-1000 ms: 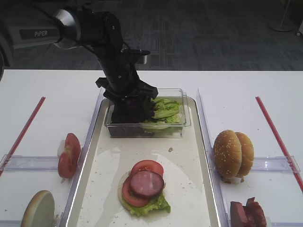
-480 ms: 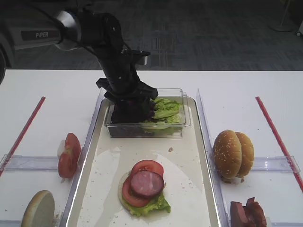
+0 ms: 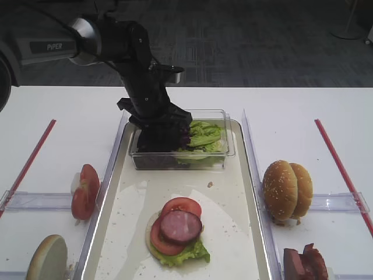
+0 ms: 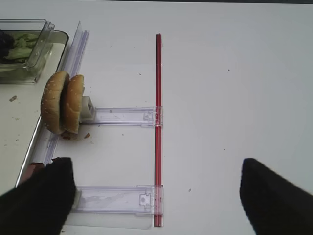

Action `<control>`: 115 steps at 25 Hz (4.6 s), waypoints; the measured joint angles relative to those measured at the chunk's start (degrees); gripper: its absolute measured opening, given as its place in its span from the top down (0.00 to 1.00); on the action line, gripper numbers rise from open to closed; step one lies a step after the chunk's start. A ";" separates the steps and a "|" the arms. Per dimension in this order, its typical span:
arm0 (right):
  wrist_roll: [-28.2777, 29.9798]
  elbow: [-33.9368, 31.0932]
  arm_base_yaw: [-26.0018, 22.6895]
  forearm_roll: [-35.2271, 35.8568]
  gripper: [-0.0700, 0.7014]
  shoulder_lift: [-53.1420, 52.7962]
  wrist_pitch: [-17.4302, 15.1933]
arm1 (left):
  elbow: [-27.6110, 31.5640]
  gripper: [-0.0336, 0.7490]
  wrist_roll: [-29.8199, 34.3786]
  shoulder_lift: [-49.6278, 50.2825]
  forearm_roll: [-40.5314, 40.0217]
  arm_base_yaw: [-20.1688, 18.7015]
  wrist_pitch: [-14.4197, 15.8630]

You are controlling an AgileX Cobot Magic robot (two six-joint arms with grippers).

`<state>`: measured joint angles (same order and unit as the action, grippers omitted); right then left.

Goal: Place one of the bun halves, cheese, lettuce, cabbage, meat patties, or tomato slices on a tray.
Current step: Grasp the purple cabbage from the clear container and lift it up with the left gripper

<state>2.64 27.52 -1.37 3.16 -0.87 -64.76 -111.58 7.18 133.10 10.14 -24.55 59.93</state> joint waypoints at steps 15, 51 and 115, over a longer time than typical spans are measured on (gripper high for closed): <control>0.00 0.00 0.00 0.00 0.01 0.00 0.00 | 0.00 0.68 0.00 0.17 -2.24 0.00 -0.74; 0.00 0.00 0.00 0.00 0.01 0.00 0.00 | -9.67 0.91 0.25 1.01 -2.47 0.00 9.90; 0.12 0.00 0.00 0.00 0.01 0.00 0.00 | -8.21 0.92 0.13 -11.06 -2.27 -3.49 11.09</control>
<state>2.75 27.52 -1.37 3.16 -0.87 -64.76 -119.79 7.31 122.04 7.86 -28.05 71.02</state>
